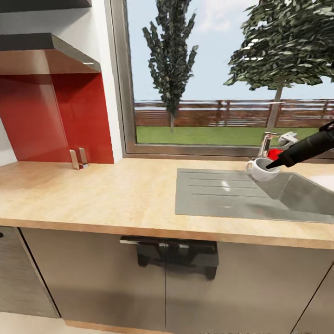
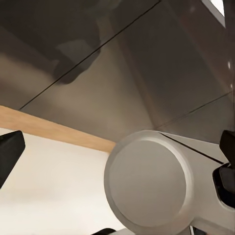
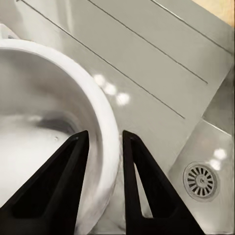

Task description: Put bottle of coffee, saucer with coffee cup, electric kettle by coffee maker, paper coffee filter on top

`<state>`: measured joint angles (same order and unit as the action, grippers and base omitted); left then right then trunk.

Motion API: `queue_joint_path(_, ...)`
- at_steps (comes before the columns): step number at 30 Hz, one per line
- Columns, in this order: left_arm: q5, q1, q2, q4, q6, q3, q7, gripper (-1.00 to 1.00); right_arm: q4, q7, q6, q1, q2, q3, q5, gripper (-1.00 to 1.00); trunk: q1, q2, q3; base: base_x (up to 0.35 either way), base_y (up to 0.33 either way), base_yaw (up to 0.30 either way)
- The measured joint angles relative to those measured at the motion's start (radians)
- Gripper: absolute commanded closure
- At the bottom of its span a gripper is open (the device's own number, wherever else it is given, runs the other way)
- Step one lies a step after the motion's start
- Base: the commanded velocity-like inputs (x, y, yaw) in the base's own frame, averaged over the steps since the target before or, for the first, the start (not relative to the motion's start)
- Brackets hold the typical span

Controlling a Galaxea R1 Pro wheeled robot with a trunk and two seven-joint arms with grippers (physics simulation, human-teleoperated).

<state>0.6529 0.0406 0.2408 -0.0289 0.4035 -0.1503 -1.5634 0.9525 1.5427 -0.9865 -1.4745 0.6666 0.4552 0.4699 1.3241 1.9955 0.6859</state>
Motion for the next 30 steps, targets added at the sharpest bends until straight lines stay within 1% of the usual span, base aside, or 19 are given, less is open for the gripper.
queue_joint_path(2,0.000,0.000,0.000,0.000,0.000,0.000,0.000,-1.00,0.000,0.000,0.000,0.000,0.000,0.000,0.000,1.00,0.000,0.000,-0.001,-0.017,0.000,-0.230)
queue_joint_path(8,0.000,0.000,0.000,0.000,0.000,0.001,0.000,-1.00,0.000,0.000,0.000,0.003,0.000,0.000,0.000,1.00,0.000,0.000,-0.003,-0.147,0.000,-0.099)
queue_joint_path(26,0.000,0.000,0.000,0.001,0.000,0.000,0.001,-1.00,0.000,0.000,0.000,0.015,0.000,0.000,0.001,1.00,0.000,0.000,-0.011,-0.007,0.000,-0.232)
queue_joint_path(30,0.000,0.000,0.000,0.001,0.000,0.000,0.001,-1.00,0.000,0.000,0.001,0.016,0.000,0.000,0.001,1.00,0.000,0.000,-0.013,-0.113,0.068,-0.100)
